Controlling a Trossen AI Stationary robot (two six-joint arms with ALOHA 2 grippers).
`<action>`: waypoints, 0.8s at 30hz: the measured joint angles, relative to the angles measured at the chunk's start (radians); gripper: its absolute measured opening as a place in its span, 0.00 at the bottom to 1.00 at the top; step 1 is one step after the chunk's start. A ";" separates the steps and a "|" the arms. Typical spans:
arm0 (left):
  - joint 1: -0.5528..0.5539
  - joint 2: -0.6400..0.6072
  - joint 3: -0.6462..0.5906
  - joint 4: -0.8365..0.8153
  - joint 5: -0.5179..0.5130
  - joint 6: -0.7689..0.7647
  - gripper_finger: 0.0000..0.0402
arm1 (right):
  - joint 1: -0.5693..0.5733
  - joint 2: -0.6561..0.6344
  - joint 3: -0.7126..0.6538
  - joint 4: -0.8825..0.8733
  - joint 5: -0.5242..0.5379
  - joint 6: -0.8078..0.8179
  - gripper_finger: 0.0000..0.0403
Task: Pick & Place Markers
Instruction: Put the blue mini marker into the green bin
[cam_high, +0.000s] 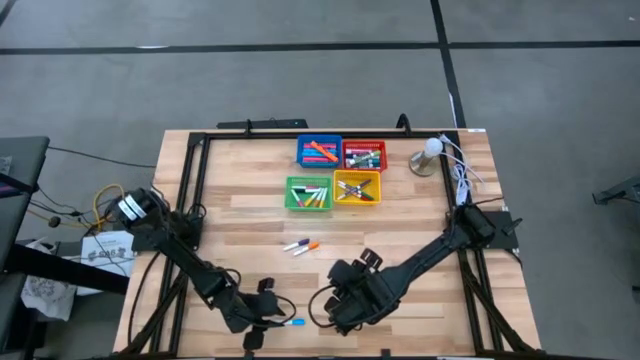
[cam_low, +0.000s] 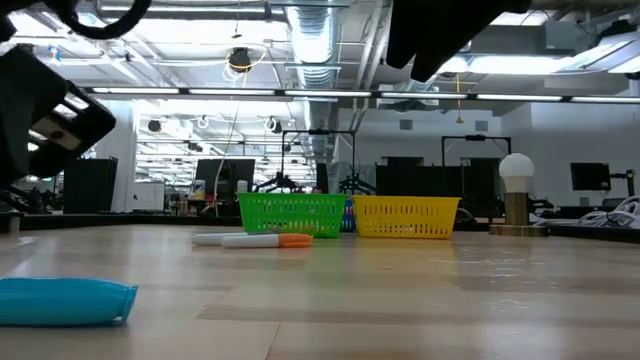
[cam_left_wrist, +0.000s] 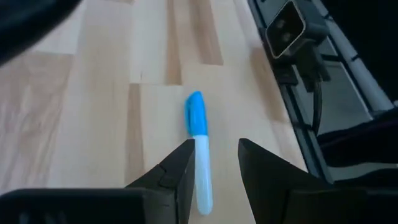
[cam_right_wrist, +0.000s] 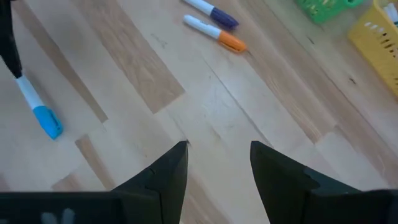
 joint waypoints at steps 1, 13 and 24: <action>0.005 0.006 0.000 0.013 0.001 0.012 0.30 | 0.002 0.000 0.000 0.000 0.000 0.000 0.41; 0.012 0.121 0.000 0.056 0.003 0.031 0.30 | 0.014 0.000 0.000 -0.003 -0.001 0.000 0.41; 0.015 0.190 0.005 0.085 -0.059 -0.054 0.24 | 0.014 0.000 0.000 -0.003 0.000 0.000 0.41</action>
